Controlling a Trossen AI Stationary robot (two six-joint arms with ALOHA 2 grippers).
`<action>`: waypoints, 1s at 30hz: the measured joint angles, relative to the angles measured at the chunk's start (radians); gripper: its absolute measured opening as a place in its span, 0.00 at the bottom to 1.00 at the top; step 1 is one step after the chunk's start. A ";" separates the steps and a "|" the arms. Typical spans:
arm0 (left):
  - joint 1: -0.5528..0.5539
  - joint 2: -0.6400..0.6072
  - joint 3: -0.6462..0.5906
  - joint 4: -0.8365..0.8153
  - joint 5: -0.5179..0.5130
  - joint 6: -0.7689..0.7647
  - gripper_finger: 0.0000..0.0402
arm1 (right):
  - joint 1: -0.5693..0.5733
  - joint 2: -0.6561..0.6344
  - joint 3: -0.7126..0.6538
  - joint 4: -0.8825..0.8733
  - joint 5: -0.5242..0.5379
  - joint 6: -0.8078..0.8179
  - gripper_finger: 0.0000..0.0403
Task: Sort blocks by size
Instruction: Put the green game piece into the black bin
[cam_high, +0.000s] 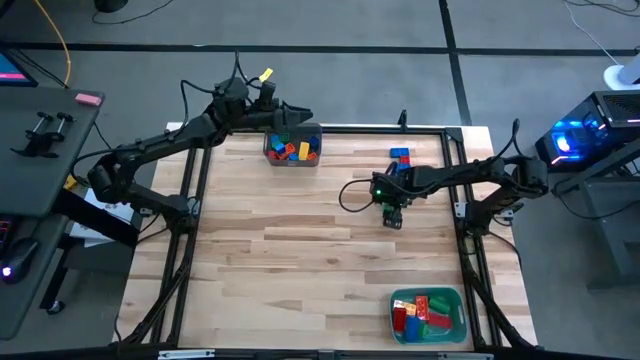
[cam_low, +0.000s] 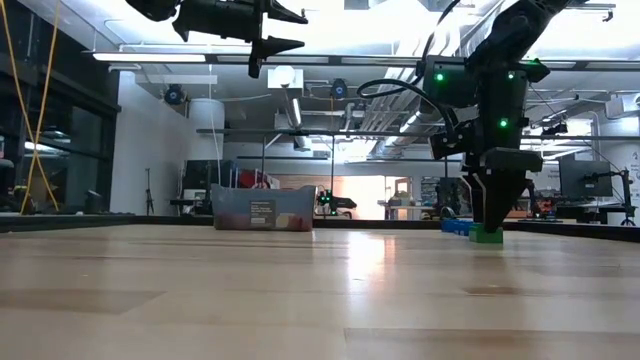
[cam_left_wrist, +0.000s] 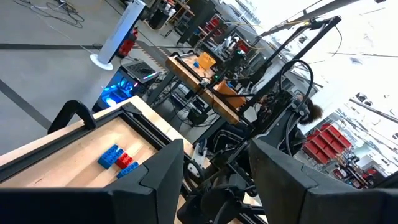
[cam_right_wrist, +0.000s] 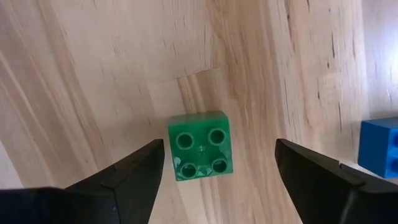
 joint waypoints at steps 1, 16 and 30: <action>0.000 0.000 0.000 0.000 0.000 0.000 0.42 | 0.000 0.000 0.000 0.000 0.000 -0.001 0.75; 0.000 0.000 0.000 0.000 0.000 0.000 0.42 | 0.000 0.000 0.000 0.000 -0.004 -0.019 0.75; 0.000 0.000 0.000 0.000 0.000 0.000 0.42 | 0.000 0.000 0.000 -0.003 -0.019 -0.053 0.75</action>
